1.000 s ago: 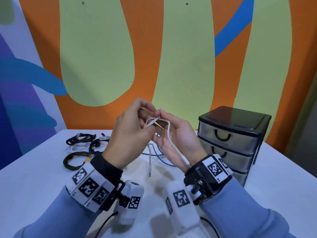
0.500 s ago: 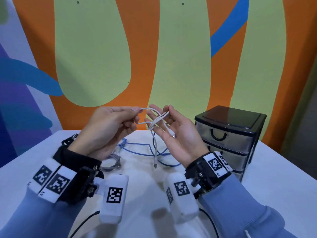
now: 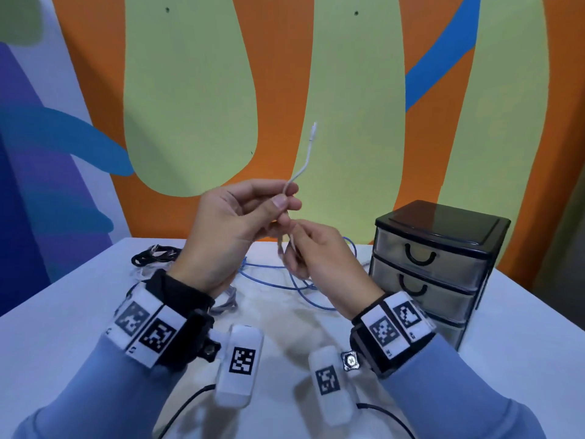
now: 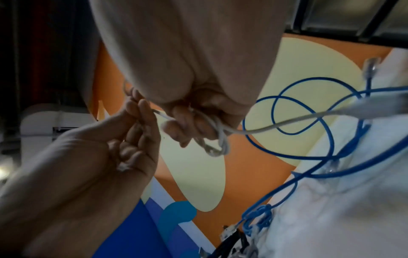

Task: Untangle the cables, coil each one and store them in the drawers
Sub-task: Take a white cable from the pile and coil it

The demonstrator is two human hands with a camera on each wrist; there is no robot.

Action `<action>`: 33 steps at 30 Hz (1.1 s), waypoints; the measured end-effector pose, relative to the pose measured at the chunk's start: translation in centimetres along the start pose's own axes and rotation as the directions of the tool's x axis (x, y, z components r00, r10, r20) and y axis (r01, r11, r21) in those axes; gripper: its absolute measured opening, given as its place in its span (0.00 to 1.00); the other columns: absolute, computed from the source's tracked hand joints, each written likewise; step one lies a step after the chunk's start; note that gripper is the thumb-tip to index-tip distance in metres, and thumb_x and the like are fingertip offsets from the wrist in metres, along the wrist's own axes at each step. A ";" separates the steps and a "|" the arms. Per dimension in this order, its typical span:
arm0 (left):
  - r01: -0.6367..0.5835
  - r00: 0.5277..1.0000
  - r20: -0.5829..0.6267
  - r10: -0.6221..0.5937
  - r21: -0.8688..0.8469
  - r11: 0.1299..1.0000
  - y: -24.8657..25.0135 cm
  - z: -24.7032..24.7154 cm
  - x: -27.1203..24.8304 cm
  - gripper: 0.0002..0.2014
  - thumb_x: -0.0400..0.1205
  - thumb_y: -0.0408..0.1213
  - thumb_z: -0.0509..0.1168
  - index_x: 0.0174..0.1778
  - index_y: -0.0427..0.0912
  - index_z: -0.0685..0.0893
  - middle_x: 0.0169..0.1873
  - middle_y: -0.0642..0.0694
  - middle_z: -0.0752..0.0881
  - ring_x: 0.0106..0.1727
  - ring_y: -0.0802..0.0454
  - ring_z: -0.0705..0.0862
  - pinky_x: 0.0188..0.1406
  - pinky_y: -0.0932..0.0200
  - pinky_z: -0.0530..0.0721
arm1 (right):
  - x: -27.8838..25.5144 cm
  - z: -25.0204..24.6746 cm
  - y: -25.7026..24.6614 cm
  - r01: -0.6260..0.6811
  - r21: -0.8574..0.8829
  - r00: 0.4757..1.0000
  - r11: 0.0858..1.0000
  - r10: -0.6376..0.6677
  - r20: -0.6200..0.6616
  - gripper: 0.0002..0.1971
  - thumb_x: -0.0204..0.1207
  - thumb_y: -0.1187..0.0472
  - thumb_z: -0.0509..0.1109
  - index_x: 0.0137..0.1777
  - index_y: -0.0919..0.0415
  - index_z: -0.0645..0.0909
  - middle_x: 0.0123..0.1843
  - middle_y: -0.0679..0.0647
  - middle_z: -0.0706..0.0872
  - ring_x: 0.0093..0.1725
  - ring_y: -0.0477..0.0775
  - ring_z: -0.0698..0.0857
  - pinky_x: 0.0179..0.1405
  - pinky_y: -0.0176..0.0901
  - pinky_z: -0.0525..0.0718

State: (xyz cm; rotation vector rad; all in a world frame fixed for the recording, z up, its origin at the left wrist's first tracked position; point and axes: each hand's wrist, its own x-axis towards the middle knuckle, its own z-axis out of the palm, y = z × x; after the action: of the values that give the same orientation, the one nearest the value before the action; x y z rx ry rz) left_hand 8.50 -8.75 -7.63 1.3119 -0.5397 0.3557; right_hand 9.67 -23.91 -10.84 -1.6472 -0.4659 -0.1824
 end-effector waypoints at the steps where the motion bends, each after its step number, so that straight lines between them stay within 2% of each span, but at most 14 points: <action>1: -0.029 0.999 -0.018 0.030 0.042 0.999 -0.1 0.1 0.0 0.12 0.85 0.25 0.72 0.64 0.34 0.86 0.46 0.30 0.94 0.37 0.51 0.89 0.47 0.50 0.93 | 0.0 0.0 0.1 -0.021 0.004 0.999 1.000 0.021 0.026 0.20 0.94 0.61 0.55 0.42 0.56 0.83 0.25 0.54 0.74 0.26 0.49 0.68 0.28 0.39 0.66; 4: -0.106 0.988 -0.093 0.120 0.141 0.984 -0.5 -0.2 0.2 0.16 0.85 0.23 0.73 0.63 0.42 0.78 0.43 0.27 0.93 0.38 0.47 0.90 0.44 0.52 0.91 | -0.1 -0.2 -0.1 -0.144 0.152 0.983 0.978 0.124 0.133 0.19 0.93 0.55 0.58 0.45 0.59 0.85 0.29 0.49 0.64 0.29 0.48 0.58 0.30 0.42 0.55; 7: -0.100 0.982 -0.127 0.138 0.268 0.958 -0.8 -0.7 0.4 0.07 0.84 0.26 0.75 0.57 0.34 0.86 0.42 0.37 0.95 0.38 0.47 0.91 0.48 0.55 0.90 | -0.2 -0.2 -0.5 -0.252 0.300 0.957 0.920 0.191 0.220 0.19 0.92 0.49 0.59 0.43 0.58 0.80 0.32 0.48 0.61 0.31 0.48 0.54 0.33 0.45 0.51; 9: -0.066 0.985 -0.125 0.118 0.358 0.931 -0.9 -0.8 0.5 0.04 0.85 0.29 0.75 0.55 0.35 0.92 0.42 0.42 0.96 0.40 0.49 0.93 0.48 0.56 0.89 | -0.4 0.0 -0.7 -0.271 0.374 0.954 0.887 0.195 0.229 0.21 0.92 0.47 0.59 0.39 0.56 0.78 0.32 0.47 0.62 0.32 0.48 0.53 0.35 0.46 0.50; 11: -0.026 0.991 -0.106 0.078 0.424 0.905 -1.0 -1.0 0.5 0.05 0.86 0.36 0.75 0.53 0.40 0.95 0.43 0.45 0.97 0.45 0.47 0.95 0.48 0.51 0.90 | -0.5 -0.2 -0.8 -0.248 0.443 0.964 0.862 0.175 0.200 0.22 0.92 0.47 0.59 0.37 0.55 0.75 0.32 0.47 0.61 0.32 0.49 0.53 0.36 0.46 0.50; 13: 0.005 0.999 -0.036 0.014 0.482 0.876 -1.0 -1.1 0.4 0.12 0.87 0.48 0.74 0.50 0.44 0.97 0.43 0.45 0.96 0.51 0.44 0.94 0.59 0.42 0.91 | -0.3 -0.5 -0.9 -0.179 0.456 0.983 0.872 0.143 0.113 0.21 0.93 0.49 0.59 0.37 0.55 0.71 0.31 0.47 0.59 0.30 0.48 0.52 0.35 0.45 0.49; 15: 0.008 0.996 0.067 -0.051 0.532 0.847 -0.8 -1.1 0.3 0.15 0.85 0.55 0.74 0.50 0.47 0.98 0.44 0.45 0.96 0.51 0.49 0.93 0.63 0.42 0.89 | 0.0 -1.0 -0.9 -0.106 0.412 0.994 0.905 0.111 0.011 0.21 0.94 0.51 0.59 0.37 0.57 0.73 0.29 0.46 0.59 0.29 0.47 0.53 0.33 0.46 0.49; 17: 0.011 0.983 0.151 -0.107 0.529 0.849 -0.6 -0.7 0.1 0.09 0.83 0.48 0.78 0.54 0.50 0.97 0.47 0.48 0.97 0.54 0.50 0.94 0.63 0.45 0.89 | 0.4 -1.5 -0.6 -0.043 0.356 0.995 0.934 0.074 -0.074 0.20 0.94 0.51 0.60 0.40 0.61 0.77 0.28 0.46 0.60 0.27 0.47 0.54 0.30 0.43 0.51; 19: -0.008 0.977 0.187 -0.104 0.518 0.855 -0.8 -0.5 0.0 0.08 0.82 0.35 0.80 0.56 0.48 0.96 0.48 0.47 0.97 0.54 0.45 0.94 0.64 0.44 0.91 | 0.6 -1.7 -0.4 -0.002 0.317 0.989 0.949 0.048 -0.138 0.21 0.93 0.51 0.61 0.40 0.62 0.78 0.26 0.47 0.61 0.25 0.47 0.56 0.26 0.40 0.56; 21: -0.045 0.983 0.177 -0.055 0.518 0.854 -1.0 -0.3 -0.1 0.10 0.81 0.27 0.78 0.53 0.45 0.96 0.44 0.43 0.96 0.47 0.45 0.93 0.57 0.43 0.90 | 0.6 -1.7 -0.3 0.024 0.294 0.982 0.956 0.033 -0.186 0.21 0.92 0.51 0.63 0.39 0.62 0.79 0.26 0.47 0.61 0.23 0.48 0.58 0.25 0.39 0.58; 25: -0.043 0.991 0.134 -0.024 0.476 0.878 -1.3 0.1 -0.3 0.11 0.77 0.19 0.73 0.43 0.40 0.93 0.41 0.34 0.92 0.38 0.51 0.85 0.45 0.48 0.86 | 0.6 -1.3 -0.2 0.044 0.283 0.983 0.958 0.009 -0.182 0.16 0.92 0.53 0.65 0.43 0.60 0.77 0.26 0.45 0.64 0.24 0.48 0.60 0.25 0.41 0.61; 28: -0.072 0.993 0.120 0.014 0.489 0.869 -1.7 0.0 -0.2 0.09 0.75 0.20 0.74 0.40 0.40 0.90 0.38 0.35 0.90 0.36 0.50 0.83 0.42 0.46 0.86 | 0.7 -1.2 0.2 0.049 0.252 0.985 0.966 -0.005 -0.174 0.18 0.92 0.52 0.64 0.49 0.68 0.79 0.27 0.46 0.63 0.26 0.49 0.59 0.26 0.42 0.60; 30: -0.121 0.991 0.118 0.068 0.535 0.836 -2.2 0.1 -0.2 0.08 0.76 0.28 0.81 0.40 0.44 0.90 0.36 0.45 0.91 0.37 0.47 0.85 0.45 0.40 0.85 | 0.7 -1.2 0.4 0.050 0.230 0.981 0.972 -0.005 -0.192 0.21 0.92 0.52 0.63 0.50 0.73 0.80 0.27 0.48 0.64 0.25 0.49 0.60 0.26 0.42 0.60; 33: -0.208 0.978 0.100 0.184 0.543 0.814 -2.5 0.4 -0.4 0.09 0.76 0.42 0.86 0.42 0.49 0.92 0.39 0.52 0.91 0.40 0.44 0.85 0.44 0.41 0.85 | 0.6 -1.2 0.2 0.049 0.244 0.982 0.969 -0.002 -0.190 0.18 0.93 0.51 0.63 0.50 0.63 0.87 0.28 0.52 0.68 0.25 0.48 0.61 0.26 0.43 0.58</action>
State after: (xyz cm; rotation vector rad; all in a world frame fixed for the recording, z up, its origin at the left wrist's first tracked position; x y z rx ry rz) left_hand 9.51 -9.67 -9.84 1.8320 -0.6378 0.6955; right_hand 10.42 -24.95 -10.61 -1.3649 -0.3499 -0.2855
